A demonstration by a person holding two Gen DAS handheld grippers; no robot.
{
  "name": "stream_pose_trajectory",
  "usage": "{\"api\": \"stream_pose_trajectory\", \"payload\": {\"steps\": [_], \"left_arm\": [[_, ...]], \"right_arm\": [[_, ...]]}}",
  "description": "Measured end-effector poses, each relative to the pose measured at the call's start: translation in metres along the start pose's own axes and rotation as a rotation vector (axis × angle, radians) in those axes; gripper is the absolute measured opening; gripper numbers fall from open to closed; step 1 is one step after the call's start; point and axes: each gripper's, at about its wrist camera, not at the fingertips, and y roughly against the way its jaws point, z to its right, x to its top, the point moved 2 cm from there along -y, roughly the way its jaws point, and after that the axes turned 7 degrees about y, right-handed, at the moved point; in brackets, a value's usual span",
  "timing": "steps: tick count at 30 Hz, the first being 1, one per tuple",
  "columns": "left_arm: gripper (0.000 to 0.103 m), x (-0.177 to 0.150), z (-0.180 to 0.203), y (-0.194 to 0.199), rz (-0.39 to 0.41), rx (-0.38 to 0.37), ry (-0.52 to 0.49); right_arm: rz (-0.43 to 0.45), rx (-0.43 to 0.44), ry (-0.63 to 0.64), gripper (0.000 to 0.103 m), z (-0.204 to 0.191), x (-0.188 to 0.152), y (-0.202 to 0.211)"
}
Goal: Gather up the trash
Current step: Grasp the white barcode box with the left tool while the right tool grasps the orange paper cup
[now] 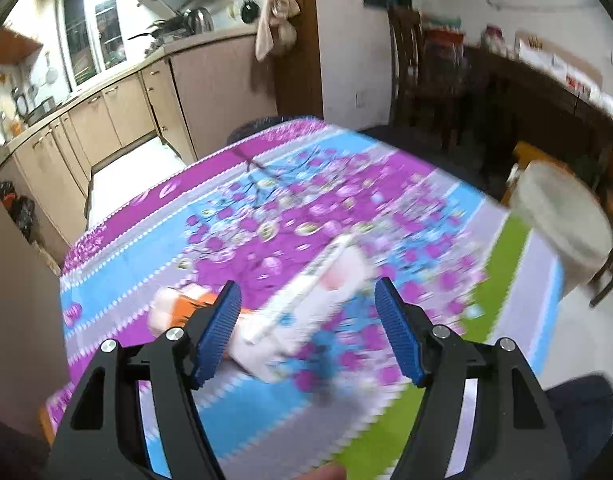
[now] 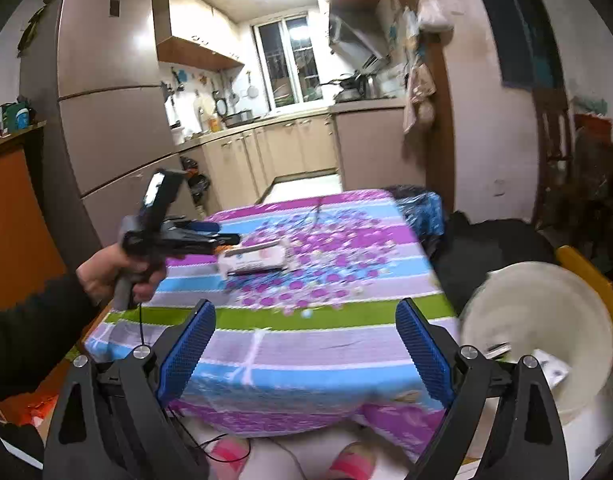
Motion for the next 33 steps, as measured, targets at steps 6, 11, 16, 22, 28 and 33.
{"api": "stream_pose_trajectory", "payload": {"steps": [6,11,16,22,28,33], "left_arm": [[0.068,0.001,0.016,-0.034,-0.076,-0.07,-0.198],[0.068,-0.002,0.021,-0.06,-0.143,-0.077,-0.245],[0.066,-0.003,0.013,-0.076,-0.165,-0.074,-0.201],[0.024,-0.014,0.02,-0.081,-0.189,-0.123,-0.205],[0.018,-0.018,0.039,-0.065,-0.126,-0.134,-0.23],[0.018,-0.014,0.035,-0.016,0.011,-0.148,-0.136]], "right_arm": [[-0.046,0.033,0.011,0.091,-0.014,-0.003,-0.023],[-0.07,0.045,0.0,0.091,-0.004,-0.006,-0.038],[-0.081,0.059,-0.008,0.091,0.007,-0.008,-0.046],[-0.086,0.082,-0.016,0.091,0.008,-0.007,-0.057],[-0.077,0.088,0.0,0.081,0.004,-0.002,-0.06],[-0.083,0.099,0.013,0.063,0.004,0.003,-0.065]]}}
